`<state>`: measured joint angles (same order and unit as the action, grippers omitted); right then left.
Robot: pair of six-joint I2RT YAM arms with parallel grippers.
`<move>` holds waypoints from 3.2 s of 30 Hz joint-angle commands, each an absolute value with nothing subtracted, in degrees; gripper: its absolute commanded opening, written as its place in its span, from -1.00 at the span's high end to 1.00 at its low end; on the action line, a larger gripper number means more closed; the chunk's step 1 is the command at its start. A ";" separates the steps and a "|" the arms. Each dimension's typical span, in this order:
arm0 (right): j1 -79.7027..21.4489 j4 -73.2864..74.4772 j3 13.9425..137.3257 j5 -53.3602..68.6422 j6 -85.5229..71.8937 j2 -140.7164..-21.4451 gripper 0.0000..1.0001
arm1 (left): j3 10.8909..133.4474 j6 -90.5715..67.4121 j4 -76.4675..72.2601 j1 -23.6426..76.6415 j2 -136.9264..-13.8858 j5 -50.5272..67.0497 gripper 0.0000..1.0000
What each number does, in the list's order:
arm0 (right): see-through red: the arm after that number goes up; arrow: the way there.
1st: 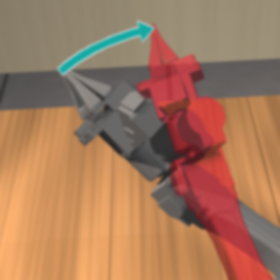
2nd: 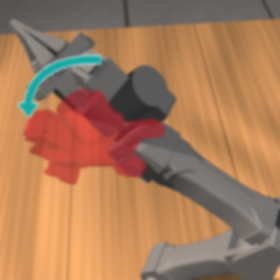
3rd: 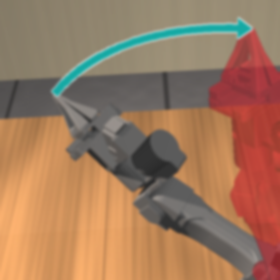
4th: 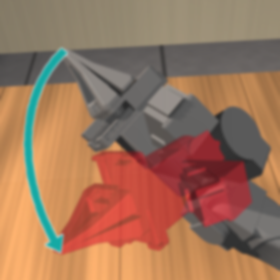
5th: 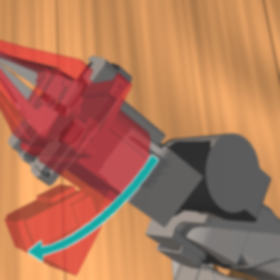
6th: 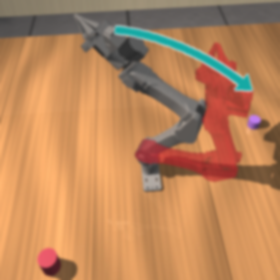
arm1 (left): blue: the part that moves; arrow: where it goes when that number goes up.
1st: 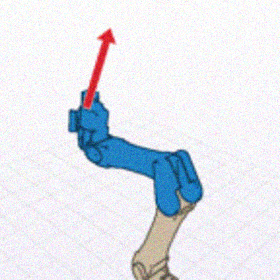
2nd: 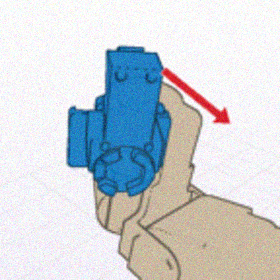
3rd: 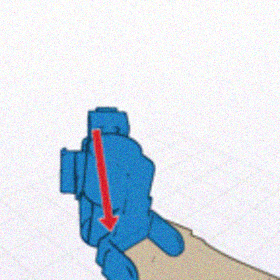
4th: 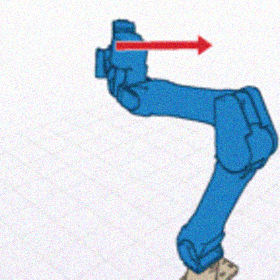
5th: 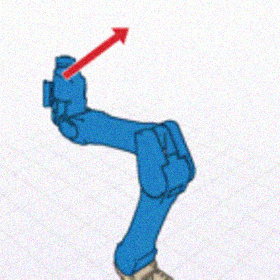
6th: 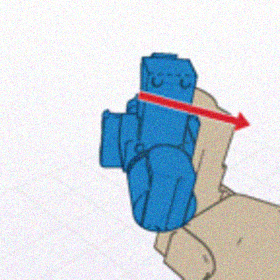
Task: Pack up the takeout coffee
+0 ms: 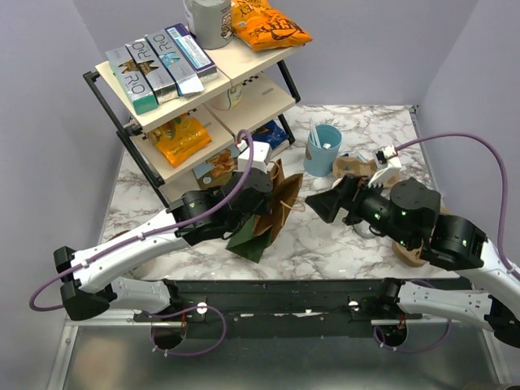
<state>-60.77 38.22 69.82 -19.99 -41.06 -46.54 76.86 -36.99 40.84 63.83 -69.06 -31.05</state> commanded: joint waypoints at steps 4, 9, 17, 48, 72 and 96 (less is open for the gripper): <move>-61.00 51.86 69.87 -24.96 -60.37 -48.87 -1.00 | 78.31 -40.95 44.03 67.32 -71.10 -42.27 1.00; -61.00 53.00 71.45 -28.82 -64.60 -49.31 -1.00 | 77.61 -40.34 42.10 70.30 -71.28 -44.47 1.00; -60.65 52.56 77.33 -29.63 -64.25 -54.31 -1.00 | 77.26 -39.90 40.96 73.83 -71.80 -47.37 1.00; -53.79 59.22 66.45 -14.58 -51.87 -65.04 0.86 | 78.13 -43.42 46.66 76.73 -69.08 -58.71 1.00; -47.11 53.37 57.13 -14.87 -31.93 -60.83 0.99 | 81.65 -43.68 57.05 76.73 -67.77 -66.98 1.00; -47.20 32.34 56.69 -4.56 -25.21 -40.35 -0.96 | 79.72 -39.81 47.02 76.73 -73.74 -56.69 1.00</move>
